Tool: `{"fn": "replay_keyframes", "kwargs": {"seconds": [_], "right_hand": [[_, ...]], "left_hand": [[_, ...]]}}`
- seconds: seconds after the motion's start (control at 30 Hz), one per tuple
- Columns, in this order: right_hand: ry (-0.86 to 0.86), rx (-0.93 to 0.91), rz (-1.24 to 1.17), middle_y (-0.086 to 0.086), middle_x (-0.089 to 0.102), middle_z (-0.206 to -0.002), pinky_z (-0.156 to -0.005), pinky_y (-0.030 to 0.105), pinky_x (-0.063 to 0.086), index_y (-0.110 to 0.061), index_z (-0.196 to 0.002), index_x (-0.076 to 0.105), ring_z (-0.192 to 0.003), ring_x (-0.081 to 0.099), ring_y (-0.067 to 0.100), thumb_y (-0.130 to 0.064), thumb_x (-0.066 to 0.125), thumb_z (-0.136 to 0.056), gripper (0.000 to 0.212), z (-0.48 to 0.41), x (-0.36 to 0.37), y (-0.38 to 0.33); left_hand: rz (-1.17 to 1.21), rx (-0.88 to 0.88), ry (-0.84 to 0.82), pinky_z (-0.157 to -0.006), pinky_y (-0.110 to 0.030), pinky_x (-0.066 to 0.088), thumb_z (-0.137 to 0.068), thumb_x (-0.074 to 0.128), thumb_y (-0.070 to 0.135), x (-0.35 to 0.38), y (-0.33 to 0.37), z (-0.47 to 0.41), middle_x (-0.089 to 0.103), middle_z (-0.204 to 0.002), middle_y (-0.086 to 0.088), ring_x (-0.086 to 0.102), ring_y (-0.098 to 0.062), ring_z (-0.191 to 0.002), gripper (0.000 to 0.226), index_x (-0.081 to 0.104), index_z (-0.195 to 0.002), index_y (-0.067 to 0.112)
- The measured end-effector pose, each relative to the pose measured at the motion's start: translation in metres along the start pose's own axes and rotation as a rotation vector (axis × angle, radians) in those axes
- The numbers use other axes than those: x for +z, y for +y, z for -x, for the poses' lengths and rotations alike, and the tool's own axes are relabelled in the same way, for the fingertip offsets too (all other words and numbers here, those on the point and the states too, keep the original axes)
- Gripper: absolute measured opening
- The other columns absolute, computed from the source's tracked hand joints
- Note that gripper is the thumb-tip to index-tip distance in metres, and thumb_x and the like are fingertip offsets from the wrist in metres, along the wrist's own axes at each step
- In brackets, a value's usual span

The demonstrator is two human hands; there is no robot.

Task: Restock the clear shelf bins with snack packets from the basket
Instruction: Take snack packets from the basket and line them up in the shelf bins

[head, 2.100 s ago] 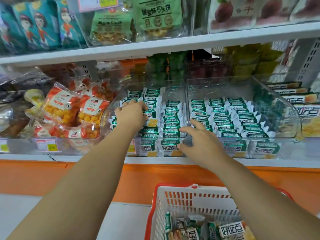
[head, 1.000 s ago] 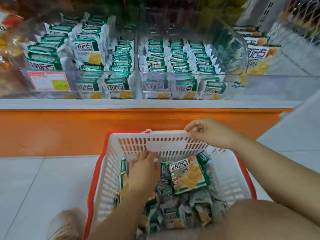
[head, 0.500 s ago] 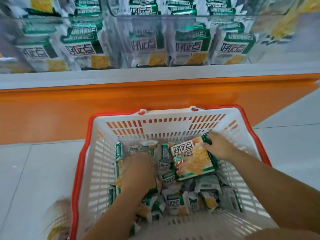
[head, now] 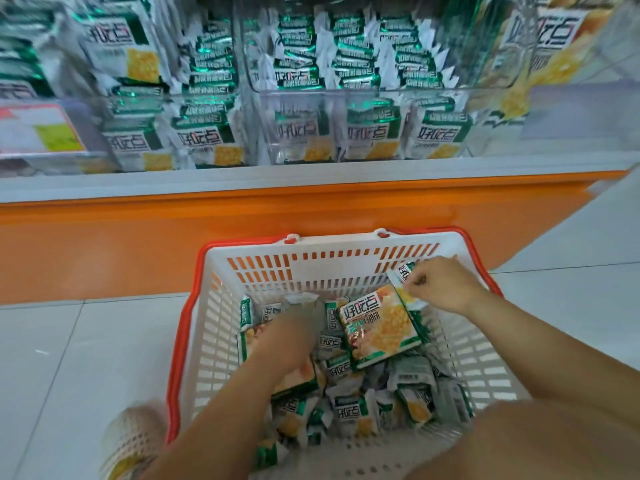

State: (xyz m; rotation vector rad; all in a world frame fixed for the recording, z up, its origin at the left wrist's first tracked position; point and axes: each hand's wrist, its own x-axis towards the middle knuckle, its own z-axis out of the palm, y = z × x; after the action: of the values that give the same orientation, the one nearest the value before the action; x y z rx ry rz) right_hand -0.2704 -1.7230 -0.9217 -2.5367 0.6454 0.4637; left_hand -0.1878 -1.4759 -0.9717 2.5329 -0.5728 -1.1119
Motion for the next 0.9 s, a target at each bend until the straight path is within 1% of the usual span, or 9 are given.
{"fn": "replay_keyframes", "kwargs": {"seconds": [0.1, 0.23, 0.33, 0.47, 0.6, 0.67, 0.73, 0.83, 0.9], "right_hand": [[-0.076, -0.107, -0.283, -0.008, 0.065, -0.079, -0.068, 0.019, 0.045, -0.02, -0.076, 0.071, -0.075, 0.058, 0.008, -0.011, 0.071, -0.083, 0.012, 0.025, -0.038, -0.036], [-0.121, -0.288, -0.198, -0.014, 0.063, -0.078, -0.058, 0.011, 0.039, -0.028, -0.075, 0.068, -0.069, 0.053, 0.001, -0.014, 0.074, -0.08, 0.016, 0.06, -0.081, -0.09], [-0.104, -0.401, -0.05, -0.016, 0.059, -0.073, -0.058, 0.013, 0.039, -0.028, -0.073, 0.064, -0.063, 0.052, -0.005, -0.015, 0.072, -0.082, 0.017, 0.086, -0.111, -0.132], [0.026, -0.526, -0.04, -0.006, 0.054, -0.072, -0.063, 0.028, 0.04, -0.027, -0.07, 0.052, -0.065, 0.051, 0.006, -0.013, 0.074, -0.077, 0.027, 0.106, -0.137, -0.186], [0.205, -0.622, -0.1, -0.012, 0.057, -0.086, -0.052, 0.009, 0.032, -0.029, -0.07, 0.047, -0.058, 0.045, -0.017, -0.012, 0.072, -0.079, 0.032, 0.118, -0.151, -0.238], [0.297, -0.656, -0.165, -0.001, 0.064, -0.106, -0.051, 0.015, 0.034, -0.03, -0.07, 0.047, -0.059, 0.045, -0.007, -0.015, 0.072, -0.08, 0.031, 0.116, -0.151, -0.258], [0.369, -0.661, -0.245, 0.005, 0.065, -0.107, -0.057, 0.029, 0.041, -0.03, -0.073, 0.049, -0.067, 0.052, 0.013, -0.015, 0.073, -0.079, 0.028, 0.113, -0.144, -0.275], [0.445, -0.657, -0.399, -0.014, 0.056, -0.102, -0.067, 0.025, 0.043, -0.029, -0.096, 0.055, -0.086, 0.055, 0.009, -0.013, 0.069, -0.082, 0.026, 0.106, -0.129, -0.291], [0.525, -0.628, -0.409, -0.015, 0.052, -0.119, -0.085, 0.022, 0.039, -0.028, -0.116, 0.053, -0.103, 0.051, 0.005, -0.016, 0.065, -0.086, 0.034, 0.096, -0.123, -0.291]], "left_hand": [[0.151, 0.148, -0.051, -0.065, -0.019, 0.04, -0.098, 0.047, 0.028, -0.036, 0.023, 0.024, 0.052, -0.115, -0.001, 0.048, -0.003, -0.076, 0.027, 0.051, -0.124, 0.023], [0.435, 0.298, -0.031, -0.089, -0.029, 0.043, -0.093, 0.058, 0.034, -0.092, 0.056, 0.07, 0.054, -0.125, 0.009, 0.053, -0.011, -0.107, 0.046, 0.046, -0.135, 0.022], [0.572, 0.396, -0.037, -0.089, -0.031, 0.045, -0.086, 0.067, 0.028, -0.135, 0.068, 0.104, 0.06, -0.113, 0.015, 0.058, -0.009, -0.102, 0.038, 0.054, -0.121, 0.027], [0.468, 0.475, 0.091, -0.085, -0.031, 0.048, -0.079, 0.075, 0.03, -0.183, 0.062, 0.138, 0.06, -0.123, 0.004, 0.06, -0.013, -0.111, 0.045, 0.058, -0.12, 0.026], [0.335, 0.521, 0.369, -0.089, -0.043, 0.052, -0.084, 0.07, 0.033, -0.218, 0.047, 0.171, 0.053, -0.114, 0.007, 0.057, -0.01, -0.102, 0.045, 0.052, -0.124, 0.036], [0.31, 0.522, 0.479, -0.084, -0.047, 0.054, -0.085, 0.069, 0.034, -0.231, 0.039, 0.184, 0.045, -0.114, 0.006, 0.061, -0.017, -0.099, 0.052, 0.046, -0.131, 0.035], [0.244, 0.526, 0.563, -0.08, -0.042, 0.055, -0.088, 0.066, 0.033, -0.241, 0.03, 0.191, 0.049, -0.118, 0.006, 0.067, -0.018, -0.089, 0.048, 0.046, -0.131, 0.032], [0.149, 0.501, 0.66, -0.073, -0.026, 0.045, -0.091, 0.062, 0.033, -0.255, 0.017, 0.193, 0.051, -0.134, 0.002, 0.065, -0.015, -0.094, 0.046, 0.046, -0.133, 0.025], [0.124, 0.484, 0.726, -0.073, -0.023, 0.041, -0.092, 0.06, 0.031, -0.267, 0.01, 0.19, 0.051, -0.136, 0.002, 0.062, -0.013, -0.091, 0.045, 0.047, -0.134, 0.023]]}}
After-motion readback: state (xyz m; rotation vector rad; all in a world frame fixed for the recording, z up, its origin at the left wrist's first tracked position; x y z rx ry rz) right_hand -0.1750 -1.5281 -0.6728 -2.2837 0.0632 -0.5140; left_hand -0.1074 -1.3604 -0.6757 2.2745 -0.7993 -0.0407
